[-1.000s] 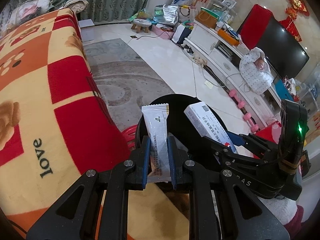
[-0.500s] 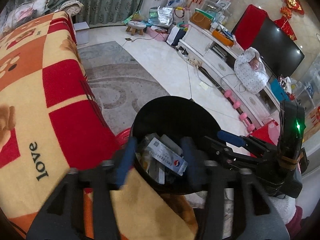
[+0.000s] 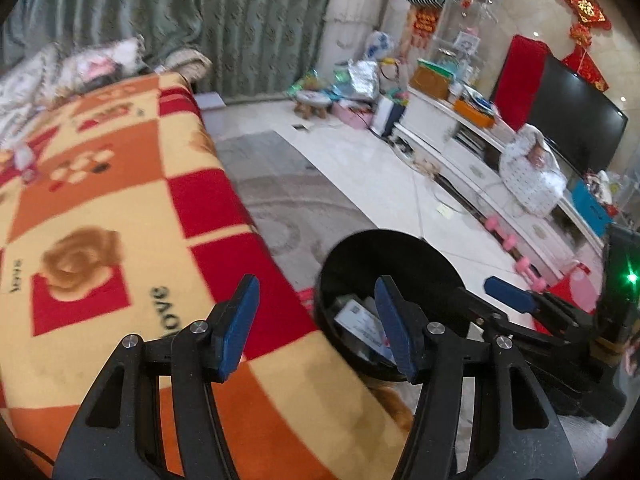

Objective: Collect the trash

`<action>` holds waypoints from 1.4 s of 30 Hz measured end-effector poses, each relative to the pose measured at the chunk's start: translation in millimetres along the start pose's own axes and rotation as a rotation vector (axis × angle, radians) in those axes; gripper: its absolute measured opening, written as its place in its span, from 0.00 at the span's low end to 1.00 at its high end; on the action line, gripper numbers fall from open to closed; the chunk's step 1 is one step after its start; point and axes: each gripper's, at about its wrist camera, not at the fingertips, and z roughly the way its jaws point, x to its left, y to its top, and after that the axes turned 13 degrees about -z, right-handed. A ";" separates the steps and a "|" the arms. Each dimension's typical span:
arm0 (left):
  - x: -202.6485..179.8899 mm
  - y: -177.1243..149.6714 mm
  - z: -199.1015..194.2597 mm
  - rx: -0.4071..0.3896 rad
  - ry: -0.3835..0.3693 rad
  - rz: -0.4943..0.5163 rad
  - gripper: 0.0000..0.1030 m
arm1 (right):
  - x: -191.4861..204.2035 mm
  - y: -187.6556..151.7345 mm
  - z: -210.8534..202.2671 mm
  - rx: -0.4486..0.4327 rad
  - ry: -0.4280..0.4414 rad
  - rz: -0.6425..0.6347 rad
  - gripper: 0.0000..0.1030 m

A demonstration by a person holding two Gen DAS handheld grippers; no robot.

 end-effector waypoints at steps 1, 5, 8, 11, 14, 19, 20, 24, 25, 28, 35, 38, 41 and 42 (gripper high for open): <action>0.9 -0.8 -5.8 -0.014 0.002 0.005 0.57 | 3.0 1.1 -3.5 -0.007 -0.007 -0.005 0.49; 3.4 -5.9 -26.5 -0.056 0.005 0.025 0.57 | 15.0 3.4 -21.1 -0.048 -0.021 -0.016 0.50; 3.8 -8.3 -40.7 -0.093 0.011 0.044 0.57 | 21.8 4.5 -35.0 -0.082 -0.027 -0.011 0.50; 4.2 -9.9 -53.5 -0.127 0.007 0.054 0.57 | 28.3 5.9 -46.8 -0.105 -0.039 -0.014 0.50; 5.0 -11.9 -63.8 -0.154 0.010 0.064 0.57 | 34.4 6.6 -53.5 -0.116 -0.047 -0.022 0.53; 5.7 -13.7 -75.0 -0.183 0.018 0.074 0.57 | 42.6 6.8 -64.0 -0.136 -0.047 -0.023 0.57; 6.5 -13.2 -76.3 -0.183 0.016 0.069 0.57 | 43.7 6.9 -65.9 -0.140 -0.049 -0.024 0.58; 8.7 -13.0 -79.2 -0.189 0.015 0.059 0.57 | 47.7 7.2 -73.3 -0.153 -0.062 -0.026 0.61; 8.1 -13.6 -79.8 -0.190 0.014 0.059 0.57 | 49.1 6.0 -74.8 -0.156 -0.068 -0.026 0.62; 8.6 -14.1 -79.9 -0.190 0.015 0.060 0.57 | 49.9 6.1 -79.3 -0.165 -0.080 -0.026 0.62; 8.9 -14.8 -81.0 -0.188 0.020 0.059 0.57 | 51.5 7.5 -82.6 -0.171 -0.096 -0.032 0.63; 8.7 -15.0 -82.7 -0.188 0.023 0.051 0.57 | 51.8 7.7 -82.3 -0.173 -0.088 -0.031 0.63; 8.8 -13.9 -83.7 -0.187 0.020 0.046 0.57 | 52.8 8.2 -81.9 -0.175 -0.081 -0.035 0.64; 9.0 -13.8 -83.4 -0.186 0.020 0.048 0.57 | 53.2 8.5 -82.4 -0.179 -0.078 -0.037 0.64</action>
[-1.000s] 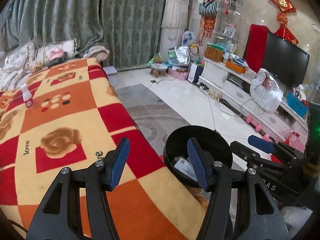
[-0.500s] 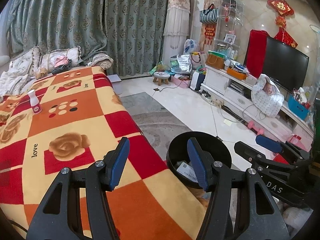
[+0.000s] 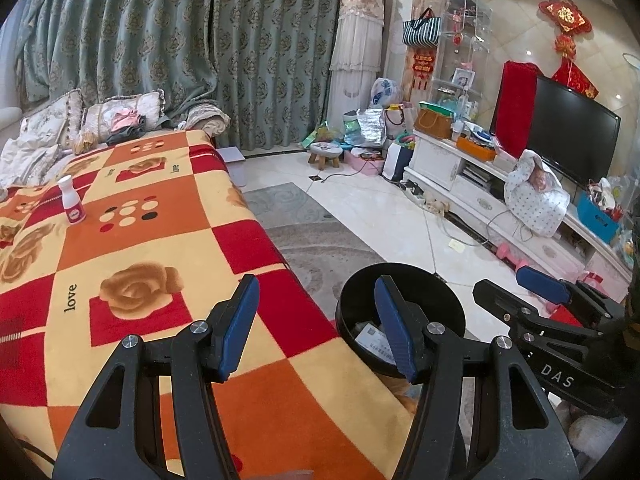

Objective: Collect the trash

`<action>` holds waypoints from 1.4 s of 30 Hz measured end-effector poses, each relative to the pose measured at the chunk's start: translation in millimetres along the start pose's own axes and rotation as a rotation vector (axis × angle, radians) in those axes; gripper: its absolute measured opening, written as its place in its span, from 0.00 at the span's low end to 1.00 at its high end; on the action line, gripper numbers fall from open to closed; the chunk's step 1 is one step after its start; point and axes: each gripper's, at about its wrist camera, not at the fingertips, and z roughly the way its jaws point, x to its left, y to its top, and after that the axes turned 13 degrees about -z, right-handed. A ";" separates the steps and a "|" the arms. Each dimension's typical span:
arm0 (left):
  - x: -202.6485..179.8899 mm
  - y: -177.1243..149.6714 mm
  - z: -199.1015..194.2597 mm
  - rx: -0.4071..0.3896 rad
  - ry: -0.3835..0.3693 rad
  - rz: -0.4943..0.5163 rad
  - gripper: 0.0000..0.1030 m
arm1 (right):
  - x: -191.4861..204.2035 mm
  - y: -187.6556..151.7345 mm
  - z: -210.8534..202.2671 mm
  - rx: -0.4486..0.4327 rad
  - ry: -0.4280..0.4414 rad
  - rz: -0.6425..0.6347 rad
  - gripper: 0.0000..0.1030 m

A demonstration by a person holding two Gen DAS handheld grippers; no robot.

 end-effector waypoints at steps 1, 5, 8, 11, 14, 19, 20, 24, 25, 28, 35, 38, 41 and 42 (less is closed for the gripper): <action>-0.6 0.2 -0.5 0.000 -0.001 0.002 0.57 | 0.4 0.2 -0.9 -0.005 0.001 -0.001 0.64; -1.8 2.0 -0.9 -0.002 -0.001 0.006 0.57 | -0.3 2.6 -3.3 -0.012 -0.007 -0.002 0.64; -4.9 3.5 0.3 -0.002 0.000 0.009 0.57 | -2.6 1.3 -3.3 -0.007 -0.014 0.000 0.64; -5.7 3.9 1.2 0.002 0.003 0.006 0.57 | -4.2 1.0 -1.9 -0.001 -0.018 0.002 0.65; -6.0 4.9 3.5 0.011 0.001 0.003 0.57 | -5.0 1.3 1.2 0.012 -0.019 0.001 0.65; -7.6 4.4 6.9 0.019 0.001 0.008 0.57 | -4.5 1.8 3.5 0.017 -0.018 0.000 0.65; -7.8 4.6 6.9 0.017 0.002 0.007 0.57 | -5.3 1.1 3.7 0.019 -0.017 0.001 0.65; -7.2 4.3 9.5 0.017 0.007 0.005 0.57 | -5.9 0.2 7.3 0.027 -0.017 -0.002 0.67; -7.7 4.8 10.7 0.017 0.009 0.004 0.57 | -6.5 0.0 7.6 0.028 -0.017 -0.002 0.68; -5.2 4.0 12.8 0.021 0.012 0.002 0.57 | -6.8 -0.5 8.1 0.027 -0.015 -0.002 0.69; -3.0 1.9 14.8 0.022 0.014 0.003 0.57 | -7.2 -3.1 10.1 0.036 -0.010 -0.005 0.70; -3.1 1.9 14.9 0.023 0.013 0.003 0.57 | -6.1 -2.6 11.7 0.042 -0.007 -0.008 0.70; -3.2 2.0 14.9 0.022 0.014 0.005 0.57 | -5.9 -2.0 13.2 0.045 -0.004 -0.010 0.71; -3.1 2.1 15.4 0.023 0.012 0.005 0.57 | -5.8 -2.1 13.2 0.045 -0.003 -0.010 0.71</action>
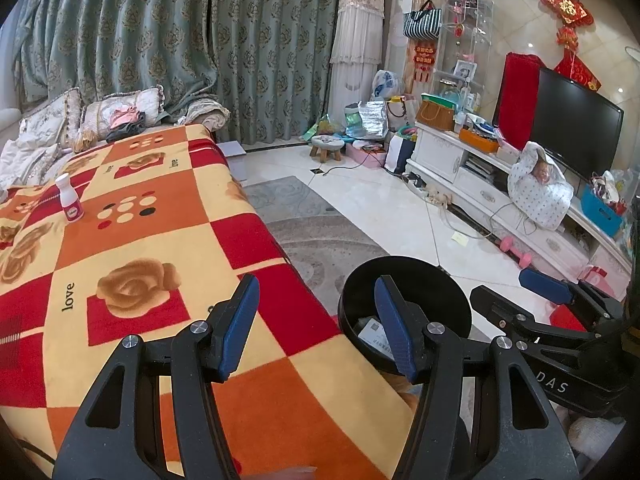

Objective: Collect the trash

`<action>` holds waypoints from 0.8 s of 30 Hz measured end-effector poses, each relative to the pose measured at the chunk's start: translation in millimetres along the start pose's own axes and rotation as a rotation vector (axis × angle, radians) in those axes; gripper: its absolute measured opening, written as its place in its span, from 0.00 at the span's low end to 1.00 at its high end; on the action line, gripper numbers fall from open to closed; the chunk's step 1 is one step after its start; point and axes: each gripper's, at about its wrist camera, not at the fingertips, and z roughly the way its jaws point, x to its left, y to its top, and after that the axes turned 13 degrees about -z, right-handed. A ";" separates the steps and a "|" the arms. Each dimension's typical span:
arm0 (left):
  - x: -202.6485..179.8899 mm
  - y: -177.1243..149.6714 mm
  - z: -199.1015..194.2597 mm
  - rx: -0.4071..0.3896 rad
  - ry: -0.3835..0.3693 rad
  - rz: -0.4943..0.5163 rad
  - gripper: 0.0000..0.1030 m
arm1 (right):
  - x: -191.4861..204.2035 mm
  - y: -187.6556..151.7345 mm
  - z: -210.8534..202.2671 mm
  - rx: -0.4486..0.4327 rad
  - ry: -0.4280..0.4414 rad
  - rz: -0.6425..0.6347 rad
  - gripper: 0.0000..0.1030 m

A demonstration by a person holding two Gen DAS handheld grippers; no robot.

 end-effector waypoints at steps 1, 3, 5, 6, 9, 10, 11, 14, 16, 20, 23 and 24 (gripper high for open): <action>-0.4 -0.2 -0.8 0.000 0.000 -0.001 0.57 | 0.0 -0.2 0.0 0.001 0.001 0.000 0.71; 0.6 -0.6 0.2 0.000 0.001 0.000 0.57 | 0.0 -0.4 0.0 0.001 -0.001 -0.002 0.71; 0.6 -0.5 0.3 0.000 0.002 -0.002 0.57 | 0.2 -0.1 0.0 0.001 -0.001 0.000 0.71; 0.5 -0.5 0.1 0.001 0.000 -0.002 0.57 | 0.2 0.0 0.1 0.001 0.000 0.000 0.71; 0.4 -0.4 0.1 0.000 0.000 -0.002 0.57 | 0.2 -0.3 0.3 0.003 -0.002 -0.001 0.71; 0.5 -0.4 0.2 0.000 0.000 -0.002 0.57 | -0.3 -0.8 0.5 0.004 -0.002 0.000 0.71; 0.7 -0.3 0.3 0.002 0.000 -0.001 0.57 | -0.3 -1.2 0.5 0.004 -0.001 -0.001 0.71; 0.6 -0.2 0.2 0.001 0.000 -0.001 0.57 | -0.3 -1.0 0.5 0.004 -0.002 -0.001 0.72; 0.6 -0.2 0.2 0.000 0.000 -0.001 0.57 | -0.5 -1.1 0.7 0.006 0.000 -0.002 0.72; 0.6 -0.1 0.3 0.001 0.000 -0.001 0.57 | -0.8 -2.5 1.0 0.005 0.001 -0.003 0.72; 0.6 0.0 0.3 0.002 -0.001 -0.001 0.57 | -0.6 -2.6 1.1 0.006 0.000 -0.002 0.72; 0.5 0.0 0.2 0.003 -0.002 -0.002 0.57 | -0.6 -2.4 1.2 0.006 0.000 -0.002 0.72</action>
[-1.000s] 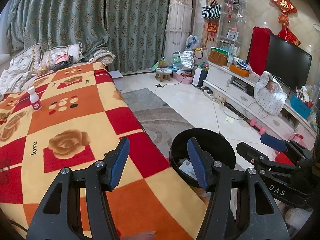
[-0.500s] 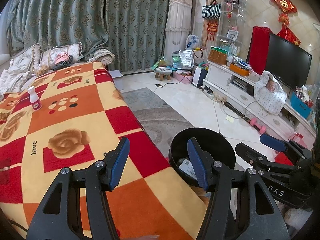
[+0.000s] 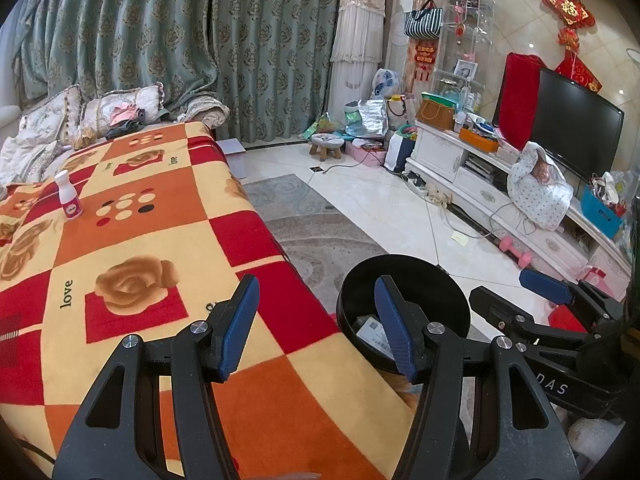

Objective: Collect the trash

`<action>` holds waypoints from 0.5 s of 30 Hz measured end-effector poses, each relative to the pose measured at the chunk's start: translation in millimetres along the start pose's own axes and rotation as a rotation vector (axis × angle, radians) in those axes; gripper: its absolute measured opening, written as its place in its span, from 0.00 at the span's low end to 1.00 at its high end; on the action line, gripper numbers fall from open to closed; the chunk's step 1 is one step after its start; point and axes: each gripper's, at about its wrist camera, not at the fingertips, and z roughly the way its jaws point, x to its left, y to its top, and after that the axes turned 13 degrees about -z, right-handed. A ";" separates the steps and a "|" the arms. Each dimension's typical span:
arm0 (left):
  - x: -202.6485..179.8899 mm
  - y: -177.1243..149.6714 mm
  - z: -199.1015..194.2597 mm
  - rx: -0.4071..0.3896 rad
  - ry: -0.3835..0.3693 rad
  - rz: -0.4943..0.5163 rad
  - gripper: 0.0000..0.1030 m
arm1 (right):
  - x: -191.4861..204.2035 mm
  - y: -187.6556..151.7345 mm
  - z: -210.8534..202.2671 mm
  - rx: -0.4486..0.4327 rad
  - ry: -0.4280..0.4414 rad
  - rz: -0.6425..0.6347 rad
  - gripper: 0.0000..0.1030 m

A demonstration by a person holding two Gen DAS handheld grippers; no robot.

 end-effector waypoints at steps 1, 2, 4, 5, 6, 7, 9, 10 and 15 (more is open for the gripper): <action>0.3 -2.6 0.4 0.002 -0.001 -0.001 0.57 | -0.4 -0.7 -0.3 -0.001 -0.001 0.001 0.72; 1.6 -4.6 1.5 0.003 -0.002 -0.002 0.57 | -0.2 -0.4 0.2 -0.001 -0.001 0.000 0.72; 2.6 -6.7 3.7 0.006 -0.002 -0.002 0.57 | -0.4 -1.4 0.2 -0.001 -0.002 0.000 0.73; 3.2 -9.1 4.7 0.006 0.000 -0.002 0.57 | -0.4 -0.5 0.2 0.000 -0.001 -0.001 0.73; 3.4 -9.7 4.9 0.004 0.003 -0.001 0.57 | -0.5 -0.7 0.2 0.000 0.000 -0.001 0.73; 4.3 -10.4 4.8 0.002 0.004 -0.001 0.57 | -0.5 -0.9 0.2 0.001 -0.001 -0.002 0.73; 5.7 -11.6 5.2 0.002 0.003 -0.003 0.57 | -0.4 -0.6 0.1 0.002 0.000 -0.002 0.73; 6.0 -11.9 5.3 0.002 0.001 -0.004 0.57 | -0.4 -1.2 0.5 0.003 0.001 -0.003 0.73; 15.9 -13.9 2.6 -0.002 0.005 -0.011 0.57 | 1.4 -1.9 2.3 0.011 0.006 -0.010 0.74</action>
